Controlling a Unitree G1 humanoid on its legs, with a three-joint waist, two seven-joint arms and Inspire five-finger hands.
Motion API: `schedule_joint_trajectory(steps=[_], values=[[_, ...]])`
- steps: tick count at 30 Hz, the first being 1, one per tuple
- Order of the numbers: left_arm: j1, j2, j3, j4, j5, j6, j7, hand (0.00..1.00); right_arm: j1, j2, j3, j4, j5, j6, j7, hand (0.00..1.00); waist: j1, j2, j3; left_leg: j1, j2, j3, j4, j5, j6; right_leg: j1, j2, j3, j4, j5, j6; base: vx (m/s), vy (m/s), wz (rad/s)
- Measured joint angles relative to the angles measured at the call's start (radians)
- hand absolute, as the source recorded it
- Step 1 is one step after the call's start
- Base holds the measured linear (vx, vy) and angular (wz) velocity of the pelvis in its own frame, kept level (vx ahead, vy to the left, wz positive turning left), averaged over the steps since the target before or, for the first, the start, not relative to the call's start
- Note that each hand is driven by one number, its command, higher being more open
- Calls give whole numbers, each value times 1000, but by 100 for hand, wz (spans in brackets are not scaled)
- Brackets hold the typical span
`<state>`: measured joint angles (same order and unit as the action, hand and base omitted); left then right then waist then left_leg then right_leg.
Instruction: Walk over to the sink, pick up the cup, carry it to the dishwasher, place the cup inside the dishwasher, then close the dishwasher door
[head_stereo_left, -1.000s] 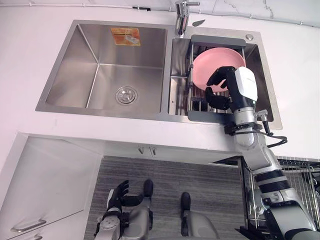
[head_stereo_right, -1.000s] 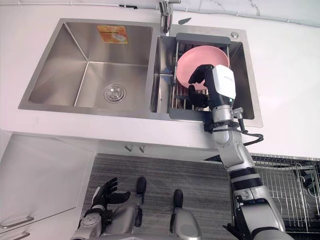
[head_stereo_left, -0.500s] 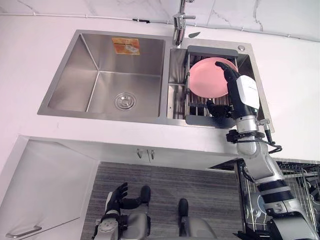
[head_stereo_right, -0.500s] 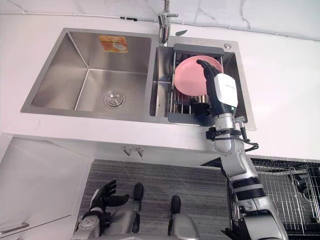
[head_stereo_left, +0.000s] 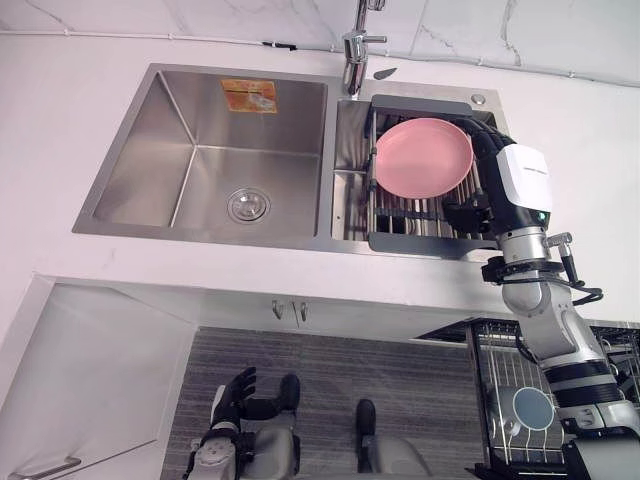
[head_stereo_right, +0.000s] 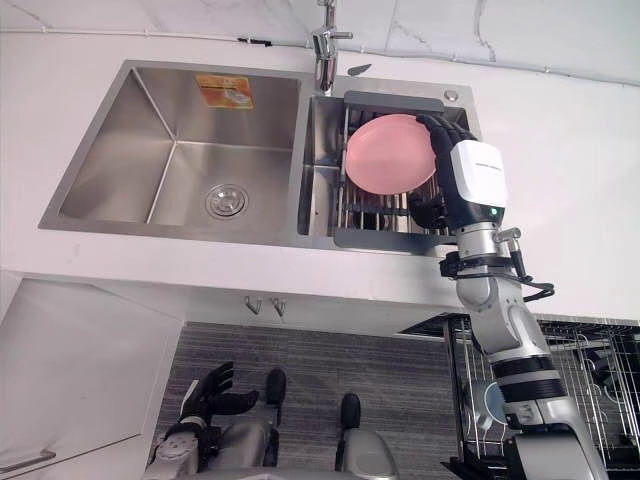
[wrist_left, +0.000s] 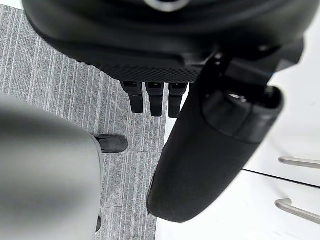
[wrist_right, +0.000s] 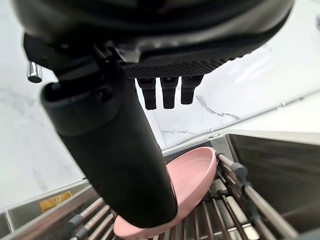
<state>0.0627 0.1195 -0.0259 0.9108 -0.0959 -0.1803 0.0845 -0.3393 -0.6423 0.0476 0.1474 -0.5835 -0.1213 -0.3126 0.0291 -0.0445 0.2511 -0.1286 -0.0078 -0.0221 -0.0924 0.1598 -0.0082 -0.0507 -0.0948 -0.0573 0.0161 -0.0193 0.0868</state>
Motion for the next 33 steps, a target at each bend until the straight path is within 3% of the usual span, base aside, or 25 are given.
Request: schedule_joint_trajectory(steps=[13,33], values=[[5,7,-1,-1,-1,-3,-3,90,-47,-108,96,149,-32,-14,40,90,2,-16,-9,-4,-11,-9,0,0,4,0,-11,-8,0,-4,6,0,0,1],[7,5,-1,-12,-3,-4,2,90,-198,-109,164,318,-151,27,43,90,8,-20,-7,-18,-18,-21,0,5,11,-8,-11,-21,-2,-4,7,0,0,1]])
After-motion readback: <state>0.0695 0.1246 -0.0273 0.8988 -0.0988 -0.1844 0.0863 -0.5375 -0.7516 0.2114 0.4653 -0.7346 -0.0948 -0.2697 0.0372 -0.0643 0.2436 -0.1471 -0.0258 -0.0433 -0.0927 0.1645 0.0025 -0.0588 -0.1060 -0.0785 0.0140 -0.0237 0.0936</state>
